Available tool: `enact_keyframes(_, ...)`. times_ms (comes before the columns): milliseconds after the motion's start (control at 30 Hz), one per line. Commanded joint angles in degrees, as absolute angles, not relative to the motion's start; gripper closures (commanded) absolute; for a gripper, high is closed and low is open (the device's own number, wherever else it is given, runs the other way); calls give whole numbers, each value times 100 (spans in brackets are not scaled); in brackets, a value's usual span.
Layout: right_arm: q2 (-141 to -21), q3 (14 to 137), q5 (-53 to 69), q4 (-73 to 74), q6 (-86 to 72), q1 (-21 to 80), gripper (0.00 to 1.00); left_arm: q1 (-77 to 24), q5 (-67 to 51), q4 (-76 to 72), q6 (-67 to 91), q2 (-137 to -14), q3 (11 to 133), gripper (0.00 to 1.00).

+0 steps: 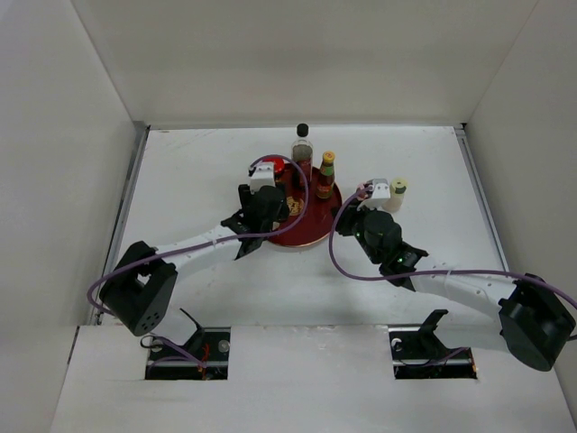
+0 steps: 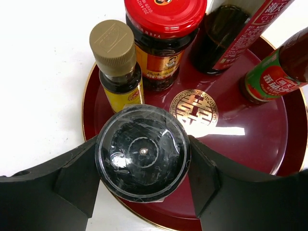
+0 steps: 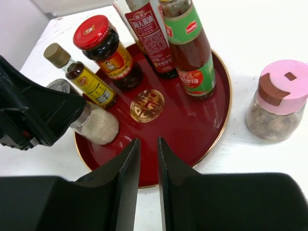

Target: Organize the condiment bottles

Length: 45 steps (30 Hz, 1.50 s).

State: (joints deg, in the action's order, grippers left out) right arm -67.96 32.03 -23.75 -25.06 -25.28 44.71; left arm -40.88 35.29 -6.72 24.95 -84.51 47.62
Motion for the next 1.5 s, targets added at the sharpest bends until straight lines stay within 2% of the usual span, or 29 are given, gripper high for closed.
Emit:
enact_keyframes(0,-6724,3182,-2628,-3032,-2523,4469,70,-4047,3498,-1300,2487,-8367,4668,47)
enact_keyframes(100,-6627,3129,-2628,-3120,-2426,4469,60,-4047,3498,-1354,2487,-8315,4579,32)
enact_keyframes(200,-6557,3111,-2759,-3050,-2294,4443,34,-4100,3551,-1415,2487,-8034,4422,18)
enact_keyframes(300,-6504,3146,-3014,-2796,-2312,4294,15,-4074,3498,-1669,2487,-7560,4132,12)
enact_keyframes(433,-6609,3330,-3391,-2488,-2303,4144,9,-3925,3384,-2152,2478,-6604,3518,9)
enact_keyframes(667,-7171,3963,-3841,-1592,-2259,3617,0,-3582,3419,-2908,2742,-4889,2164,9)
enact_keyframes(867,-8119,4815,-3674,-994,-2092,3204,0,-3160,3551,-3410,3190,-4255,1214,8)
enact_keyframes(1100,-8841,5317,-3437,-932,-2065,3019,1,-2975,3367,-3419,3322,-4386,1151,8)
enact_keyframes(1200,-9043,5414,-3463,-932,-2100,2940,8,-2966,3305,-3463,3349,-4447,1160,8)
enact_keyframes(1333,-9237,5493,-3428,-1063,-2101,2808,29,-2966,3252,-3533,3366,-4570,1160,8)
enact_keyframes(1467,-9194,5450,-3498,-1072,-2092,2799,46,-2931,3278,-3630,3366,-4719,1143,8)
